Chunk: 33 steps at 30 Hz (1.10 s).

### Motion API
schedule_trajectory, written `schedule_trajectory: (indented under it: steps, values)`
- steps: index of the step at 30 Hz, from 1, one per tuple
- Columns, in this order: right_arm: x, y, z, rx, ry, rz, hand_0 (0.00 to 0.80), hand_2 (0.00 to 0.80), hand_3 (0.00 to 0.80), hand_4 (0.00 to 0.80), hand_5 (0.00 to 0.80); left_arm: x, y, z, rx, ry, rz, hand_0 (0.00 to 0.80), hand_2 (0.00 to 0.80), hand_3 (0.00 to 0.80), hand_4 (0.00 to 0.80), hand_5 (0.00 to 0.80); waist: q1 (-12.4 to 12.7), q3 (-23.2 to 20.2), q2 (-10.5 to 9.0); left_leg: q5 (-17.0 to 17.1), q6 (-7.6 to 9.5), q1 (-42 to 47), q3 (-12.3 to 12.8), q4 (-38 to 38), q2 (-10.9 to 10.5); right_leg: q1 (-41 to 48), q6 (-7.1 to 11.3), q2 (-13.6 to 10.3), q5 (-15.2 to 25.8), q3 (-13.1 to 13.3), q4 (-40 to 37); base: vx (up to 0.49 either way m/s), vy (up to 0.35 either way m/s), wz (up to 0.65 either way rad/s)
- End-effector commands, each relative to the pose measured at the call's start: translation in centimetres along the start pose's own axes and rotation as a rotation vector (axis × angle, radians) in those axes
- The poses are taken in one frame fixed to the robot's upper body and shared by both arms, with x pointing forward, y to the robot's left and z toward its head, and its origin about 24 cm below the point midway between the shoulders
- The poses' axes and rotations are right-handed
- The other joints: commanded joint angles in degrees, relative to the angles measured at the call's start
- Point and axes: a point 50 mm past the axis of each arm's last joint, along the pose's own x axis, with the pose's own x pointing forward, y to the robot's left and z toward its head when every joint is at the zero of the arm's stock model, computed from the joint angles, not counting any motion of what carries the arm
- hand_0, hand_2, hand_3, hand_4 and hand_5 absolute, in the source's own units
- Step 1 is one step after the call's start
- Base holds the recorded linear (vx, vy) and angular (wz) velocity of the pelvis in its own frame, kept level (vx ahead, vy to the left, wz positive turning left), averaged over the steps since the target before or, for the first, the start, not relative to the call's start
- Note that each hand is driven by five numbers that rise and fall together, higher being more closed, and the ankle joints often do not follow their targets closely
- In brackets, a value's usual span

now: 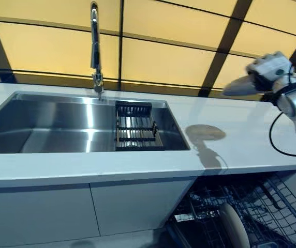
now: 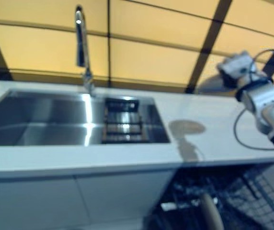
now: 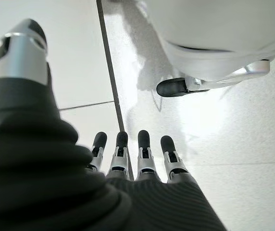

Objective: Take plates into dishwasher

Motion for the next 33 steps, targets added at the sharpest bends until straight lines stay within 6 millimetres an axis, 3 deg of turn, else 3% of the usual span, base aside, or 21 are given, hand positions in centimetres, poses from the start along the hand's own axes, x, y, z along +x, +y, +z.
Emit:
schedule_trajectory:
  steps: [1,7,17,24,33]
  values:
    - [-1.0,-1.9,-5.7,0.041,0.223,-0.056,0.800,0.800,0.800,0.800,0.800,0.4,0.7,1.3,0.070,-0.025,0.010,0.000,0.000,0.000,0.000,0.000,0.15,-0.61,-0.22,-5.88,3.17,3.99,0.14,-0.02,-1.76,-1.45,2.34,0.27,3.16,-0.79,1.21,0.002,0.000,-0.16]
    - [-3.6,1.2,-9.5,0.133,0.374,0.039,0.800,0.800,0.800,0.800,0.800,0.4,1.0,1.2,0.058,-0.016,0.012,0.000,0.000,0.000,0.000,0.000,-2.57,-0.69,-0.08,-5.91,3.00,4.27,2.31,-0.02,-0.98,-2.46,2.84,0.30,3.90,1.35,1.34,0.000,-0.005,-0.20]
    - [-8.6,6.0,-12.3,0.228,0.501,0.120,0.800,0.800,0.800,0.800,0.800,0.5,1.3,1.6,0.043,-0.017,0.026,0.000,0.000,0.000,0.000,0.000,-6.50,-0.08,0.58,-5.79,2.89,4.31,4.96,-0.02,0.02,-4.27,3.02,0.60,4.09,4.21,2.17,-0.010,-0.013,-0.16]
    - [-10.8,8.6,-12.1,0.331,0.529,0.164,0.800,0.800,0.800,0.800,0.800,0.6,1.0,2.3,0.046,-0.034,0.016,0.000,0.000,0.000,0.000,0.000,-7.45,0.66,1.13,-5.67,2.78,4.28,5.68,-0.02,0.28,-5.16,2.75,0.83,4.05,5.40,2.57,-0.005,-0.006,-0.11]
    - [-12.1,12.4,-8.5,0.545,0.507,0.239,0.800,0.800,0.800,0.800,0.800,0.5,-0.1,2.7,0.038,-0.061,-0.009,0.000,0.000,0.000,0.000,0.000,-8.34,2.03,2.78,-5.65,2.55,4.08,5.94,-0.02,0.03,-5.66,2.42,0.50,4.08,5.99,2.31,-0.008,0.005,-0.03]
